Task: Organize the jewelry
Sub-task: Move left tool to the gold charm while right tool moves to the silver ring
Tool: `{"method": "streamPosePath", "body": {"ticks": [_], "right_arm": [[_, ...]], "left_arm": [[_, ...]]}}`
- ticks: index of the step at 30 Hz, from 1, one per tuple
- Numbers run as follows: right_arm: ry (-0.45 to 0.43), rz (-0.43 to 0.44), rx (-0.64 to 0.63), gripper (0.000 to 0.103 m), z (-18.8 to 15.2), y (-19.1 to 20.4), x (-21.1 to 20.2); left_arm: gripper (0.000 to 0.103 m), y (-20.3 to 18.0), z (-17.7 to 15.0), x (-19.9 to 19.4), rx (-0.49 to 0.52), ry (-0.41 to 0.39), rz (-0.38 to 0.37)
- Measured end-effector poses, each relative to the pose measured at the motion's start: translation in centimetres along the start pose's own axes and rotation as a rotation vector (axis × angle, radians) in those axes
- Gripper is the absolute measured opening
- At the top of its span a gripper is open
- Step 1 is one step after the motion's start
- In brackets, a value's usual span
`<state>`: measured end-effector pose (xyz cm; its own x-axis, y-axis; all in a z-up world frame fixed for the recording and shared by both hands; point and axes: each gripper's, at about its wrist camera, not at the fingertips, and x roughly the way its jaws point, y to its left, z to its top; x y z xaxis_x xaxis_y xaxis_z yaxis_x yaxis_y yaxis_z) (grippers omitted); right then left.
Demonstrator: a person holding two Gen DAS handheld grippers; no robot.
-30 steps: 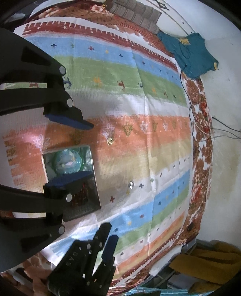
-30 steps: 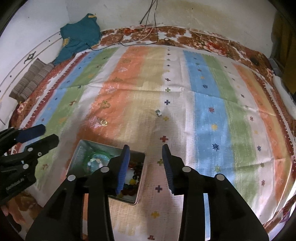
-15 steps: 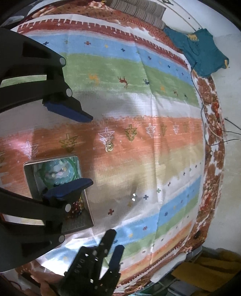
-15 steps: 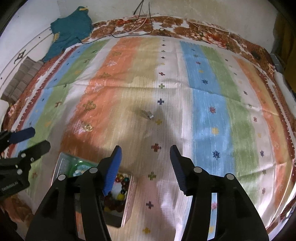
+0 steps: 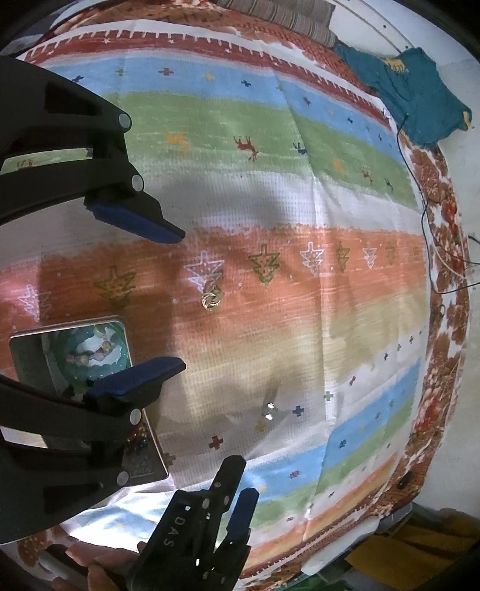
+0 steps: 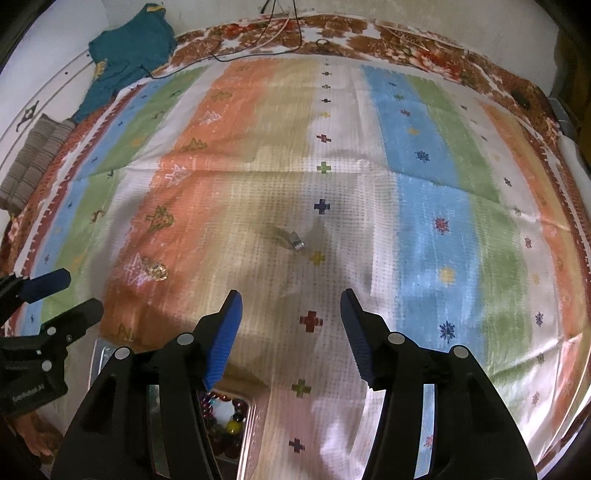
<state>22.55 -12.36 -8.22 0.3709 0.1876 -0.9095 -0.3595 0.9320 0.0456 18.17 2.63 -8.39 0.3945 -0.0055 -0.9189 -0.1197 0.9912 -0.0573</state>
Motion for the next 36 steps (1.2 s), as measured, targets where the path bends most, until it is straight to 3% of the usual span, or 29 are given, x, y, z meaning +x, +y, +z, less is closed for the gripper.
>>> {"method": "streamPosePath", "body": {"ticks": [26, 36], "right_arm": [[0.096, 0.005, 0.007, 0.055, 2.7, 0.3, 6.1], [0.124, -0.016, 0.007, 0.054, 3.6, 0.2, 8.5]], "left_arm": [[0.062, 0.4, 2.0, 5.7, 0.018, 0.118, 0.003], [0.053, 0.2, 2.3, 7.5, 0.033, 0.167, 0.004]]}}
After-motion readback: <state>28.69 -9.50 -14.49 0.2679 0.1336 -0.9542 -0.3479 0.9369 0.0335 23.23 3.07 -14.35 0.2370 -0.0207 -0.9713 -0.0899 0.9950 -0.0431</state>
